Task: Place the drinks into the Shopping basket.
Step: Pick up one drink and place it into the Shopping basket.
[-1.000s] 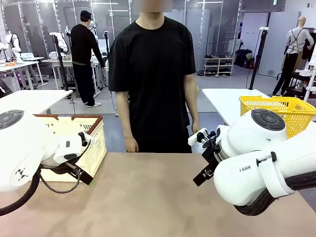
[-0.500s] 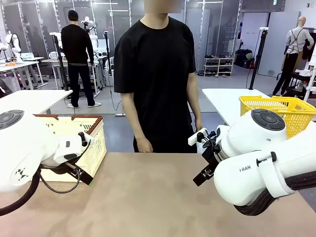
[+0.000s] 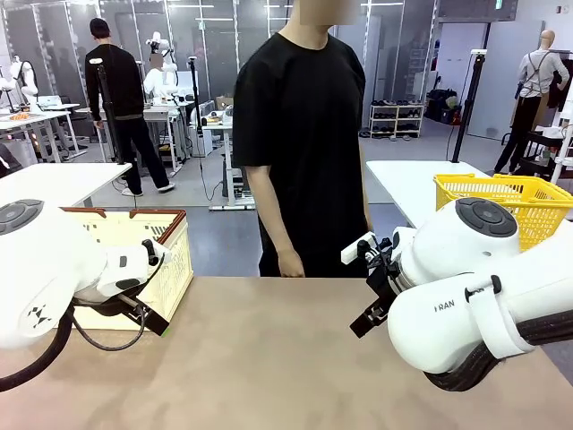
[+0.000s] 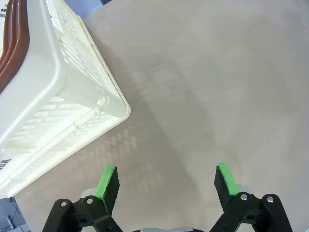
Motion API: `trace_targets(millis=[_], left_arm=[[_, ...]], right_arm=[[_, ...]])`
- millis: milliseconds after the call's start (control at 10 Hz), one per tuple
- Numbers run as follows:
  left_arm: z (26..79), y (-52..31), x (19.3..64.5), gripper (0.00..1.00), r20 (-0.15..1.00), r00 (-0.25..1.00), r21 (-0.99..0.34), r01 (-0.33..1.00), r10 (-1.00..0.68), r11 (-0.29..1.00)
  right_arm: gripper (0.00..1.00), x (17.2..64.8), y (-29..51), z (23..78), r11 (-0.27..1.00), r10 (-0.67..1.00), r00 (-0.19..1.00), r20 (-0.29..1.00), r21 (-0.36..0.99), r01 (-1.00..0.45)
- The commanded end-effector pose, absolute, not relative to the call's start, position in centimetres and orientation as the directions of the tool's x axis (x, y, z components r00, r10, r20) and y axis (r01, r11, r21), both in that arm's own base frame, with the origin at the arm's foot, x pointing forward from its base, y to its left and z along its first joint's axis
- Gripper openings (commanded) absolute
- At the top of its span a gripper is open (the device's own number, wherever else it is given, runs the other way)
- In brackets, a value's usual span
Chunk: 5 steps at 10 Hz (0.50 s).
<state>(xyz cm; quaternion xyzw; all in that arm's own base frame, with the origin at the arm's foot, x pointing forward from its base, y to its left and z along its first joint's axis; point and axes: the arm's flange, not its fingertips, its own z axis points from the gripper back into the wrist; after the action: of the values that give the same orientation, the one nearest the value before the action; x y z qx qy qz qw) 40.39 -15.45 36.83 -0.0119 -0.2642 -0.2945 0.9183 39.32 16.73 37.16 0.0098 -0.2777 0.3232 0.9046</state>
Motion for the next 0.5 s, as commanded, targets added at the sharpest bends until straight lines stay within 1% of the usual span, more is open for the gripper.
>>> trace_targets(millis=[0,200,300,400], left_arm=[[38.3,-16.9,39.3,1.00,0.494,0.697,0.155,0.518,-0.519,0.842],[41.3,-19.1,37.4,1.00,0.551,0.712,0.107,0.456,-0.435,0.883],[42.6,-19.9,36.5,1.00,0.587,0.700,0.086,0.445,-0.407,0.891],[43.6,-21.0,35.5,1.00,0.607,0.691,0.072,0.445,-0.393,0.893]], right_arm=[[1.00,38.1,18.4,39.1,0.806,0.556,0.648,0.520,-0.149,-0.573],[1.00,36.3,20.9,42.9,0.855,0.503,0.708,0.496,-0.164,-0.492],[1.00,35.5,21.8,44.5,0.873,0.479,0.729,0.490,-0.176,-0.455],[1.00,34.7,22.7,46.2,0.900,0.425,0.753,0.502,-0.151,-0.408]])
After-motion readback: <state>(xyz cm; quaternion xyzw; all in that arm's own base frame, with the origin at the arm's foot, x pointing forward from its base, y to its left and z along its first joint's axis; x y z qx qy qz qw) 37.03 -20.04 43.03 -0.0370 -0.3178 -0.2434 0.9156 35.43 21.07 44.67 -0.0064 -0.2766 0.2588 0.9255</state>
